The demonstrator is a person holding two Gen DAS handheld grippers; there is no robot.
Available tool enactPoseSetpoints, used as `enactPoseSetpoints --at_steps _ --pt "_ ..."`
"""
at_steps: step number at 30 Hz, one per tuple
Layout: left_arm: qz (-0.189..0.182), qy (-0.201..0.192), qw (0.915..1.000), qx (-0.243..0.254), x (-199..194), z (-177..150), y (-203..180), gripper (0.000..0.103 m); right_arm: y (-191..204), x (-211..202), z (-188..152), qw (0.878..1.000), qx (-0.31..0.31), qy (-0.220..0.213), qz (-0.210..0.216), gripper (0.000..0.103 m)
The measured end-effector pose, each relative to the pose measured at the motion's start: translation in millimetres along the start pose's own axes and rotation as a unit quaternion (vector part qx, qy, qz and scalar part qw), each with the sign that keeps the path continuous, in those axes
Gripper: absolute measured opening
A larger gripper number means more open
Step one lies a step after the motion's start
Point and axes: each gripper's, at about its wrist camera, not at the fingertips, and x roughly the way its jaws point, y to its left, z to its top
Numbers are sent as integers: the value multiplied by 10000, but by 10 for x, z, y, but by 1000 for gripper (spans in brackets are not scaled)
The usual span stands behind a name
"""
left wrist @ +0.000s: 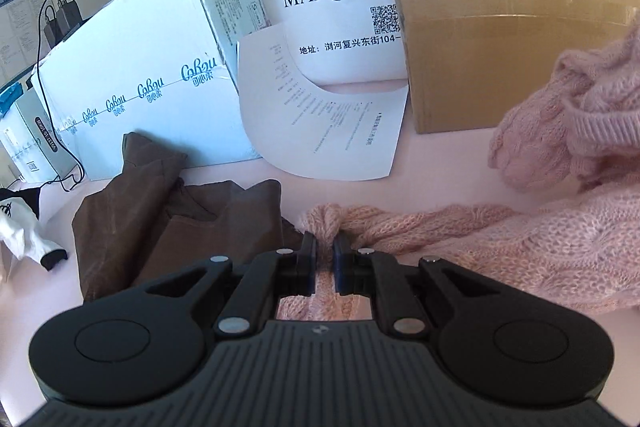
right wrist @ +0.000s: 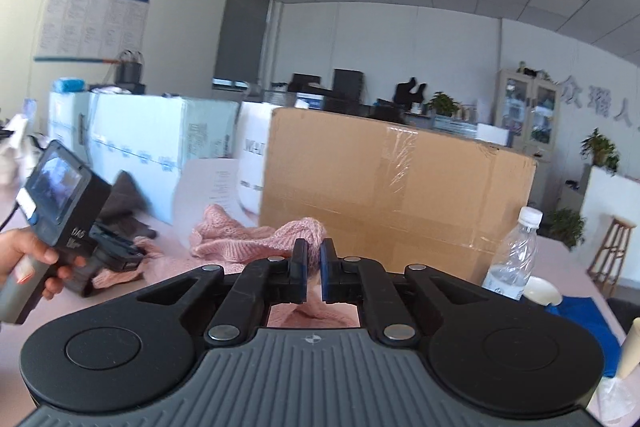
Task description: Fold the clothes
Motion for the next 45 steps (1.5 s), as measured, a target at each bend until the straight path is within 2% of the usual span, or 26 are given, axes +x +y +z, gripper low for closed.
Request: enactPoseSetpoints --at_steps 4,8,12,17,22,25,26,27,28,29,31,33,36,40,42,45 --pt "-92 -296 9990 312 -429 -116 32 7 -8 -360 -158 9995 5 147 262 6" --pt "-320 -281 9986 315 -709 -267 72 7 58 -598 -361 9979 -244 467 384 6" --pt "-481 -313 9967 578 -952 -484 -90 7 124 -684 -529 9938 -342 930 510 6" --pt "-842 0 9941 689 -980 -734 -309 7 211 -645 -807 9876 -447 1418 508 6" --pt "-692 195 9928 957 -855 -920 -461 8 225 -523 -1029 9807 -362 1855 506 6" --pt "-586 398 9921 1033 -727 -1015 -516 19 166 -423 -1116 9769 -340 2045 525 8" --pt "-514 400 9920 1079 -701 -1048 -541 36 179 -401 -1146 9752 -438 2129 427 21" --pt "-302 323 9919 1193 -683 -1100 -600 60 207 -382 -1173 9736 -607 2186 246 35" --pt "7 172 9909 1337 -681 -1145 -661 72 218 -384 -1176 9760 -719 2051 146 74" --pt "334 2 9884 1482 -685 -1184 -718 89 228 -387 -1178 9781 -829 1910 48 97" --pt "1027 -461 9762 1854 -698 -1261 -849 90 249 -392 -1183 9810 -1048 1625 -148 98" --pt "1416 -757 9640 2120 -703 -1315 -944 90 247 -394 -1155 9808 -1234 1507 -72 98" --pt "1608 -964 9567 2228 -714 -1346 -1001 90 227 -374 -1119 9821 -1274 1390 29 99" --pt "1628 -1117 9574 2106 -758 -1293 -966 90 215 -332 -1043 9835 -1335 1215 -132 99" --pt "1576 -1184 9609 1945 -804 -1224 -912 90 159 -262 -945 9857 -1088 1269 -202 99" --pt "1394 -1402 9699 1420 -885 -1059 -740 90 50 -155 -749 9894 -585 1307 -229 99"
